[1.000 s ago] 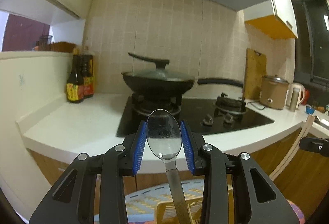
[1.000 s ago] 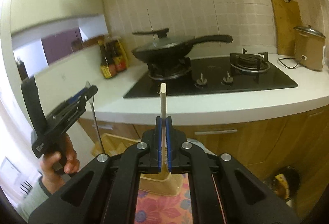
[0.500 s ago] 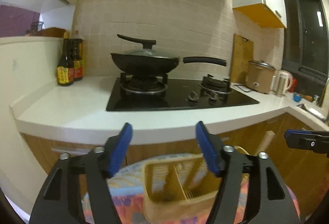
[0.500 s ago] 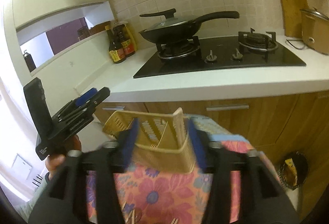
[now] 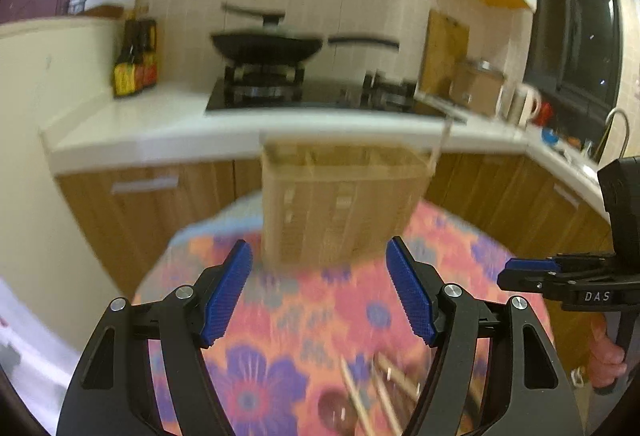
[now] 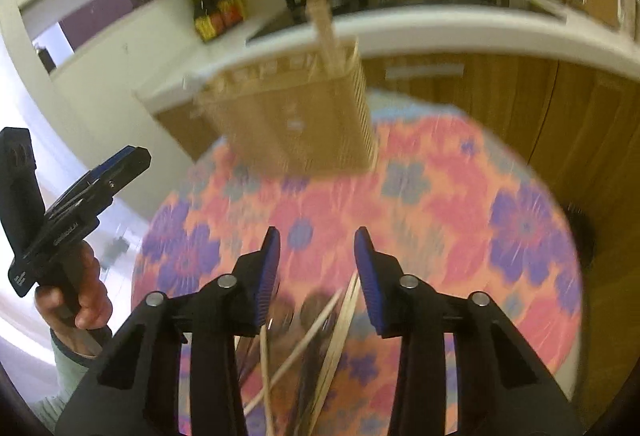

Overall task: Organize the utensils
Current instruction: 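Open the right tool over the beige basket while the left tool releases its spoon, then grasp a smoky plastic spoon with the left tool while the right tool grasps chopsticks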

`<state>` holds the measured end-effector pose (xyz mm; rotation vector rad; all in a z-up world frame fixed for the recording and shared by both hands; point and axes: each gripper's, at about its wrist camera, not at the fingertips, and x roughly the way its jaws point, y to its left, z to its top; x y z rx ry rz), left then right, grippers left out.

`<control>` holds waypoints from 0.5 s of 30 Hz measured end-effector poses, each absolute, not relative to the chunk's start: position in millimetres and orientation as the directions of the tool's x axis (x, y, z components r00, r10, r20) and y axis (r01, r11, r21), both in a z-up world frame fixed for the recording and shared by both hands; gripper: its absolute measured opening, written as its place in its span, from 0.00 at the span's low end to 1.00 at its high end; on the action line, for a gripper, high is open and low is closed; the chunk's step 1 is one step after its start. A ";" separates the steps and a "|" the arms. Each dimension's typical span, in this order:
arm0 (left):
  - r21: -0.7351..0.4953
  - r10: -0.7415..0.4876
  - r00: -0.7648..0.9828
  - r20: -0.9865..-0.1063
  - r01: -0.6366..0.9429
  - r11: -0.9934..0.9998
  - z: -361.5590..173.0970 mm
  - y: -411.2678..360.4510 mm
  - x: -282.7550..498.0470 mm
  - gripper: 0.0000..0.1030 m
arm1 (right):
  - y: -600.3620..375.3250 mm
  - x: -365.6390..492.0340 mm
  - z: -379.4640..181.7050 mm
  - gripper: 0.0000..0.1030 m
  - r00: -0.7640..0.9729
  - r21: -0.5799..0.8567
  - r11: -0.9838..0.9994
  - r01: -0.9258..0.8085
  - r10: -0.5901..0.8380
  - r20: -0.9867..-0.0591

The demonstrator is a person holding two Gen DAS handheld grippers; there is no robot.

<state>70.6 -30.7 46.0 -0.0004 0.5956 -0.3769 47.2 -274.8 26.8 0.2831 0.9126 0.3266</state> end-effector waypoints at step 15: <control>-0.156 -0.332 0.517 -0.789 0.354 0.922 -55.3 -22.3 29.6 0.54 | -255.2 15.0 -34.0 0.28 0.463 0.313 0.947 -0.074 0.311 -0.830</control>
